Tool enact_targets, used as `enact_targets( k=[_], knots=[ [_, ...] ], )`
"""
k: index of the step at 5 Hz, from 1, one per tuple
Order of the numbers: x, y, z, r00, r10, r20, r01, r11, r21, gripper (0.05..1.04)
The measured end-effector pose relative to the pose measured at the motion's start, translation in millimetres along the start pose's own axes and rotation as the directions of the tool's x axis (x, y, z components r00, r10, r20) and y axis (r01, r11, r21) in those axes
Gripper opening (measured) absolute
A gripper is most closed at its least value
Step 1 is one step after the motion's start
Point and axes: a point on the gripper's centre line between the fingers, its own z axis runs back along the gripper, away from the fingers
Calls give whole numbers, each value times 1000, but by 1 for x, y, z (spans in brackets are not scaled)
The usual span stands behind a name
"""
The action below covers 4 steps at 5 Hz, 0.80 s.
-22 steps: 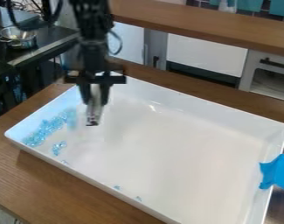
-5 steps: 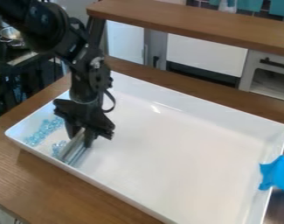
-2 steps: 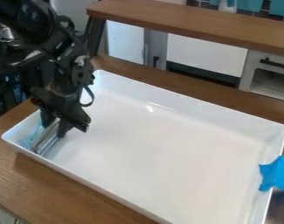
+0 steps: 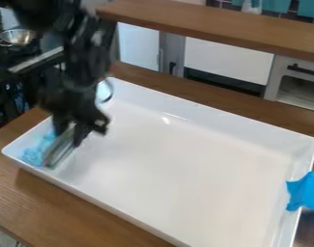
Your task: Sweep into pile
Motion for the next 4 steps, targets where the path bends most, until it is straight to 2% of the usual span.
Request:
enact_targets(
  k=[1, 2, 4],
  knots=[
    [6, -44, 33, 999, -18, -32, 14, 993, -114, 370],
    [11, -85, 62, 999, -44, -22, 39, 980, -195, 370],
    [-1, -190, 66, 993, -113, -32, 103, 970, -220, 370]
  ],
)
